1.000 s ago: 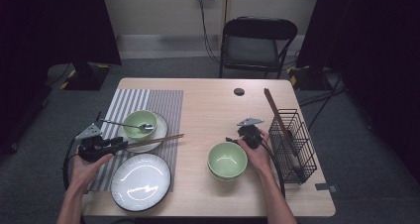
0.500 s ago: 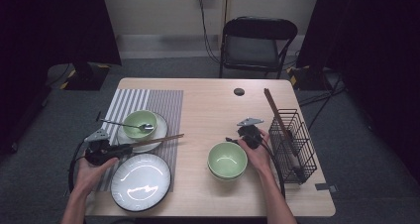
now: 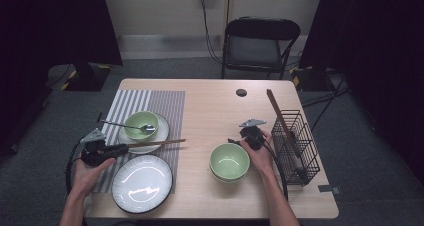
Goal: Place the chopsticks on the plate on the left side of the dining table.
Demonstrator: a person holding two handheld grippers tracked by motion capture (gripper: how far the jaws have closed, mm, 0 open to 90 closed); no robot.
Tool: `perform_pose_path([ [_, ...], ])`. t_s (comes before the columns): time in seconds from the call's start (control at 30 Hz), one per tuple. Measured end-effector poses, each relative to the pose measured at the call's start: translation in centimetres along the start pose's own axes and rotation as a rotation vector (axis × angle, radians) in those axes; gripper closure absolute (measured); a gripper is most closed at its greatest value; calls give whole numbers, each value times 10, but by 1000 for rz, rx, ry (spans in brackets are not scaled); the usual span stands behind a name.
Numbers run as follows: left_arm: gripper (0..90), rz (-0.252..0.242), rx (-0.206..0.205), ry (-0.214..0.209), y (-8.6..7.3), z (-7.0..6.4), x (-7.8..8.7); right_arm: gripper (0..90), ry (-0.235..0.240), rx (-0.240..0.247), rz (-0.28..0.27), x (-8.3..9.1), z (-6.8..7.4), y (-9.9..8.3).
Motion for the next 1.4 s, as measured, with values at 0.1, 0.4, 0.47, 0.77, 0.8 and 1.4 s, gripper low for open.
perform_pose_path([
  [0.1,748,-3,5,24,0,4,1,192,0,0,0,0,0,0],
  [0.4,740,-16,12,26,1,7,0,193,0,0,0,0,0,0],
  [0.47,746,-18,14,26,1,7,0,193,0,0,0,0,0,0],
  [0.77,745,-20,12,28,2,9,-1,192,0,0,1,0,0,0],
  [0.8,745,-18,11,29,2,9,-1,192,0,0,0,0,0,0],
  [1.4,633,-115,33,11,17,12,23,193,0,-1,0,0,0,0],
])
Point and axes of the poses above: each handheld gripper's, and its own axes: x roughly backward along the jaws, y roughly out of its top, z roughly to its left, the point moved 9 cm from there along -x, roughly forward along the jaws, and after that the axes turned 2 degrees about -x, right-handed, at the moved point
